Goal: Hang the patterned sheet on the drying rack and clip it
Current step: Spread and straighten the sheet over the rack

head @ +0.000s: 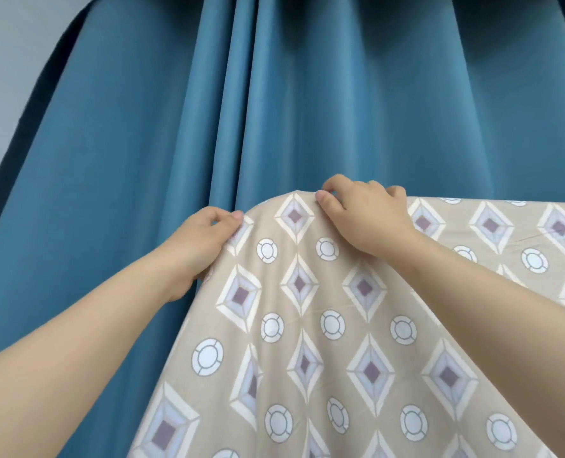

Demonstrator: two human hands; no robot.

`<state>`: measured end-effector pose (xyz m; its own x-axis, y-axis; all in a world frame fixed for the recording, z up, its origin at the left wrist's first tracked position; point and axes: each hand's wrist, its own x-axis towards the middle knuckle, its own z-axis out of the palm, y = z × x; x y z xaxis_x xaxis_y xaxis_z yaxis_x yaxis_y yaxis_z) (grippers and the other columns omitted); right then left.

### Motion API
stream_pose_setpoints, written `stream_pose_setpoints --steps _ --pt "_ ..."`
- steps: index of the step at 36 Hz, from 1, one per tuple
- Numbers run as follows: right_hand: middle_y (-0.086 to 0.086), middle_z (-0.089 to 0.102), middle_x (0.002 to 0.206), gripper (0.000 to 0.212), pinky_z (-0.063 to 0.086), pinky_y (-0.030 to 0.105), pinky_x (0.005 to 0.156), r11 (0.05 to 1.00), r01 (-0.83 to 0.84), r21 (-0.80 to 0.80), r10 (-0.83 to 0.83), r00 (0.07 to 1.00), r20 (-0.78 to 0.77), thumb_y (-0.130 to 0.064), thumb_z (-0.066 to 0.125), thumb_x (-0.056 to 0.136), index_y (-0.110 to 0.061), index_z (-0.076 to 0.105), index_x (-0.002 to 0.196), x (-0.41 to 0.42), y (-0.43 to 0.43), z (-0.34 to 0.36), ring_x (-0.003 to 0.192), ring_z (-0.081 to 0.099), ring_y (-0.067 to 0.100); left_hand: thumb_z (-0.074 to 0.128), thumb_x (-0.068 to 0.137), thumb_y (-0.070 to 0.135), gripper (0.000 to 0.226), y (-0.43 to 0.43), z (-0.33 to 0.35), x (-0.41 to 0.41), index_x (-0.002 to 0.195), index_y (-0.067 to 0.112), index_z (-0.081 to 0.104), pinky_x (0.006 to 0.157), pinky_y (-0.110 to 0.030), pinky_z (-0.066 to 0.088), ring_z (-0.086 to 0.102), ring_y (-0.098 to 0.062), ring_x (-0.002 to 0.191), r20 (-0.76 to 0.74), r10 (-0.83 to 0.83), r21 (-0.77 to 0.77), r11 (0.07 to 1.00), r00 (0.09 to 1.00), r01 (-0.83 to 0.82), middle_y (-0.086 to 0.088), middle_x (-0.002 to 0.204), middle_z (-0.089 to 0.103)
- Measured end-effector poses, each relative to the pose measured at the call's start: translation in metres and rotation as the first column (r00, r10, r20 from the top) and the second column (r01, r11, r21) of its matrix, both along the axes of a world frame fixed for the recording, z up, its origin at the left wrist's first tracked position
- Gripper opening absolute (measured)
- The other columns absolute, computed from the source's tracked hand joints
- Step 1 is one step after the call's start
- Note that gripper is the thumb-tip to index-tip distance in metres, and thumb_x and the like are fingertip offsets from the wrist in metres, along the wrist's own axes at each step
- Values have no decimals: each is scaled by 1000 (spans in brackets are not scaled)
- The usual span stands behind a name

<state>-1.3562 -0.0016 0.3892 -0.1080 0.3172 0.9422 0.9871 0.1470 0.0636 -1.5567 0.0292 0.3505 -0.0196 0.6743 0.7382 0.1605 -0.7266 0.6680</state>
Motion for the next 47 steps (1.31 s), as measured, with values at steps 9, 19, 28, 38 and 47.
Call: stream_pose_setpoints --steps 9,19,28,38,47 --pt "-6 44 137 36 9 36 110 989 -75 131 77 997 -13 -35 37 95 -29 45 130 -18 6 -34 132 30 20 45 96 36 25 -2 -35 -28 87 18 61 62 -25 51 59 -12 61 -38 9 -37 999 999 -10 10 62 63" --pt "-10 51 125 28 18 26 88 938 -345 25 344 923 -174 -31 45 91 -28 57 116 -52 -1 -125 121 37 17 52 93 33 26 -3 -112 -46 72 19 57 55 -21 44 60 -5 54 57 -72 -169 982 996 81 11 63 66" --pt "-9 57 117 54 25 25 87 881 -455 -131 396 860 -321 -49 27 75 -25 60 111 -66 -15 -239 110 46 17 58 90 27 13 -28 -196 -56 81 19 62 50 -19 47 61 -7 56 63 8 -313 950 998 12 9 65 68" --pt "-17 51 107 33 32 26 93 721 -565 -400 332 789 -516 -36 44 86 -23 60 112 -53 -44 -357 108 47 12 56 86 8 13 -60 -283 -91 75 9 63 67 -28 47 59 -19 69 -398 60 -593 744 915 -307 -6 77 67" --pt "-19 49 108 19 34 18 84 503 -661 -557 187 713 -676 -20 51 92 -29 56 108 -53 -78 -437 103 49 6 58 90 27 18 -90 -331 -109 105 18 54 63 -28 42 60 -17 80 -25 430 -597 717 902 -359 3 91 62"
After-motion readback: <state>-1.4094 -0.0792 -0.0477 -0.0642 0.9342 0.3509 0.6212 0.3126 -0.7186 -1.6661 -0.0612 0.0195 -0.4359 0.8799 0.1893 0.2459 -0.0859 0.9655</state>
